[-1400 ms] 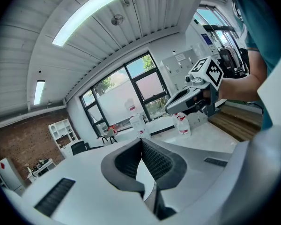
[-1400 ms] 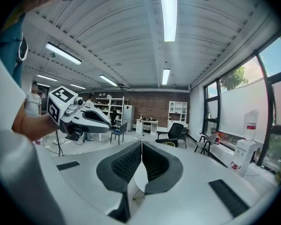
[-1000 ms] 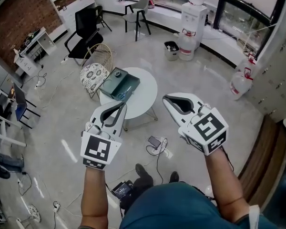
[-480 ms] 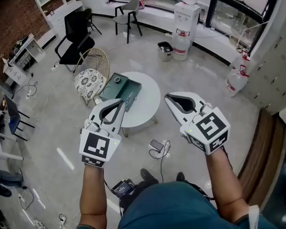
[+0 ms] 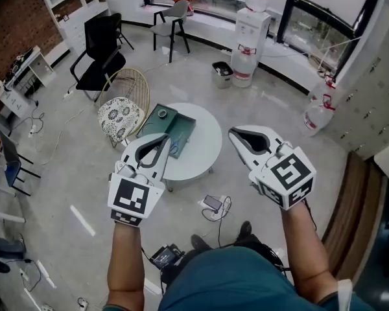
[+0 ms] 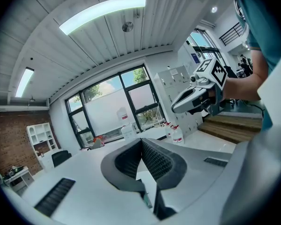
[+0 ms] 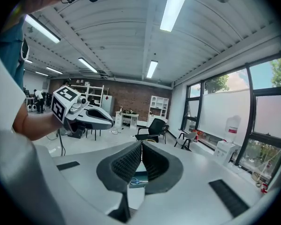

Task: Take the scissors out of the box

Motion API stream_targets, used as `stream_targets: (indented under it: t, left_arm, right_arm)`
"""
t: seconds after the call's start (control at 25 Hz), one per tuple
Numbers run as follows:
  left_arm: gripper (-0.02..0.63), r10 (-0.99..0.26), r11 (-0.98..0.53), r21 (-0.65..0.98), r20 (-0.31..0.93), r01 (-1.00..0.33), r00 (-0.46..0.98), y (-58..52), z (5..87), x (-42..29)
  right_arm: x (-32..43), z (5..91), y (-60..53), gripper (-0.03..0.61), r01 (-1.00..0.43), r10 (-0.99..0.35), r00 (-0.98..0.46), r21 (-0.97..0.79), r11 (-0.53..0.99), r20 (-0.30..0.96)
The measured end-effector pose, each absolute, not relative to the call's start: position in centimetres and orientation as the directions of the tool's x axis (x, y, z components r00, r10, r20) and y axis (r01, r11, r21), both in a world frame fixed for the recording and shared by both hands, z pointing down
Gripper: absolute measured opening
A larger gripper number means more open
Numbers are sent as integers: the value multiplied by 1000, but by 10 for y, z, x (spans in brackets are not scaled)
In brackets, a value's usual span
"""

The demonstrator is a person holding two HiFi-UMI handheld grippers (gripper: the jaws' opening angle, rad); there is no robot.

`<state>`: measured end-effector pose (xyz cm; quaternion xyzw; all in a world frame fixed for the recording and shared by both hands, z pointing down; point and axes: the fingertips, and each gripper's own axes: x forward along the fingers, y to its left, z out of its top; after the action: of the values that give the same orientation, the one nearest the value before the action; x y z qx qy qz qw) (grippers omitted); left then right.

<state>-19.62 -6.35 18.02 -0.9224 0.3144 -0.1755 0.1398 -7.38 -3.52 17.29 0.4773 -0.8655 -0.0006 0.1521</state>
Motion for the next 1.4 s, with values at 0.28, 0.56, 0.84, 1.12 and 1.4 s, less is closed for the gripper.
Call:
stream_targets:
  t: [0.28, 0.56, 0.84, 1.12, 1.4]
  left_arm:
    - [18, -682, -723, -372, 249, -583, 687, -85, 182, -225]
    - [18, -768, -641, -375, 289, -670, 572, -120, 196, -222]
    - [18, -827, -558, -383, 332, -736, 455, -178, 207, -180]
    - [18, -860, -488, -385, 367, -784, 355, -215, 228, -134]
    - [18, -867, -441, -381, 414, -813, 276, -238, 244, -110]
  right_arm:
    - [-94, 170, -75, 38, -788, -793, -557, 144, 598, 247]
    - [-88, 184, -136, 38, -694, -699, -673, 121, 710, 241]
    - [-61, 193, -213, 38, -563, -570, -786, 102, 820, 242]
    - [-24, 211, -262, 38, -453, -461, -854, 88, 887, 242]
    - [4, 228, -296, 38, -399, -399, -885, 47, 916, 239]
